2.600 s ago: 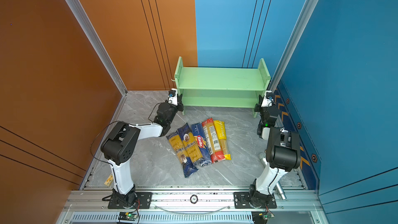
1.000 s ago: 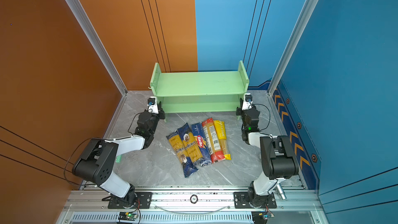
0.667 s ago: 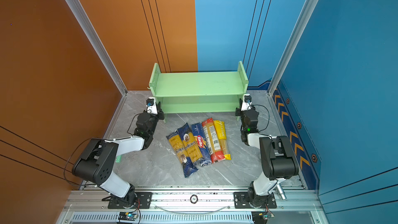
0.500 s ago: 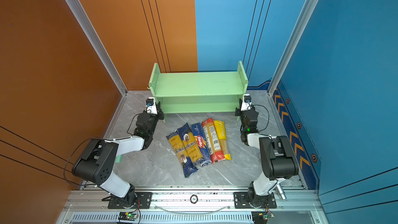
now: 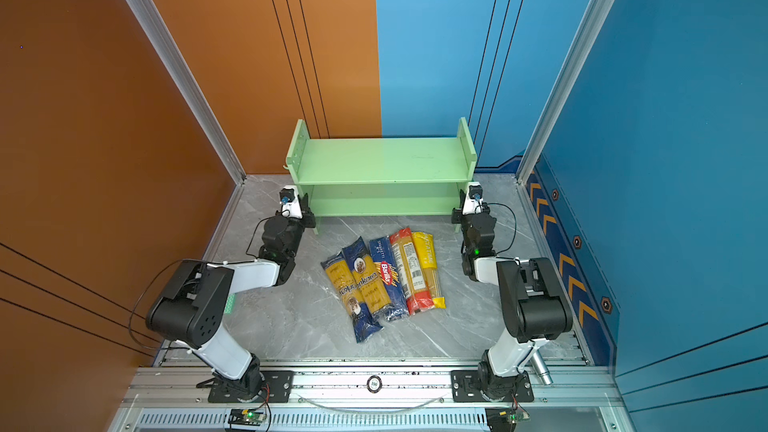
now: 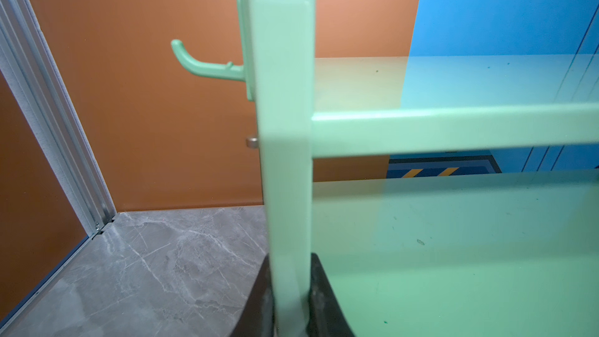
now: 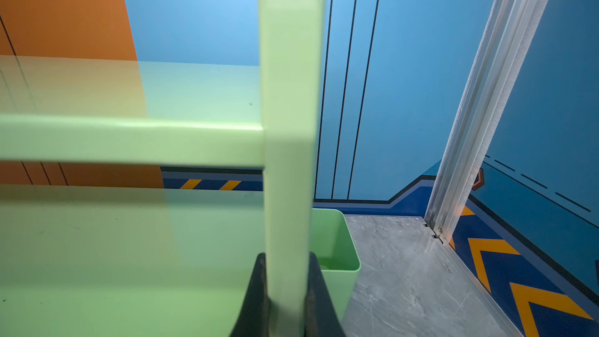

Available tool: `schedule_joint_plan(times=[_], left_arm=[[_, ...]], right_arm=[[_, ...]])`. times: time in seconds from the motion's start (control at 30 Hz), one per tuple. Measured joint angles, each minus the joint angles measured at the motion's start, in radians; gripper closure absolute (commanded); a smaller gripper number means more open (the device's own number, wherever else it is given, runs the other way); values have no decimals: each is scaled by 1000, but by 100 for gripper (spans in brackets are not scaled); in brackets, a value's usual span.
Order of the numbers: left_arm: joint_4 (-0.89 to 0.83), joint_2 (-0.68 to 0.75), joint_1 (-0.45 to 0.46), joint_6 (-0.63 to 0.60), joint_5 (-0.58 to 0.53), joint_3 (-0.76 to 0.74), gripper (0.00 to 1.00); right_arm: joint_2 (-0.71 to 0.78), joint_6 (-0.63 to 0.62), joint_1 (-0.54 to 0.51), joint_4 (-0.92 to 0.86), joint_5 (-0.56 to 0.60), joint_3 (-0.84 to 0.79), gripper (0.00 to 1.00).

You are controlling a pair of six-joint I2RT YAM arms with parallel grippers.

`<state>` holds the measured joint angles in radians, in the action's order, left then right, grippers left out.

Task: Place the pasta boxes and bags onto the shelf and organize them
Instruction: 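Hold the shelf with both grippers and settle it just beyond the pasta packages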

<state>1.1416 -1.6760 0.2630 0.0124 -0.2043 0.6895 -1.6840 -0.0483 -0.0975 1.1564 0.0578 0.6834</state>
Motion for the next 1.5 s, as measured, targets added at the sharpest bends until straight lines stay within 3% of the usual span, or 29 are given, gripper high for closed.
schedule_joint_plan(times=[0.27, 0.63, 1.23, 1.27, 1.33, 1.5], left_arm=[[71, -54, -14, 22, 25, 19, 100], [69, -58, -14, 30, 34, 25, 100], [23, -76, 27, 21, 21, 71, 100], [23, -76, 28, 21, 18, 71, 98], [23, -76, 31, 19, 11, 71, 86], [22, -76, 38, -1, 9, 70, 72]], right_arm=[[-61, 0, 1, 58, -1, 34, 100], [-98, 14, 44, 87, -107, 58, 100], [-120, 28, 105, 126, -168, 60, 100], [-121, 30, 105, 129, -171, 60, 96], [-125, 33, 106, 136, -175, 60, 79], [-130, 25, 107, 138, -217, 62, 62]])
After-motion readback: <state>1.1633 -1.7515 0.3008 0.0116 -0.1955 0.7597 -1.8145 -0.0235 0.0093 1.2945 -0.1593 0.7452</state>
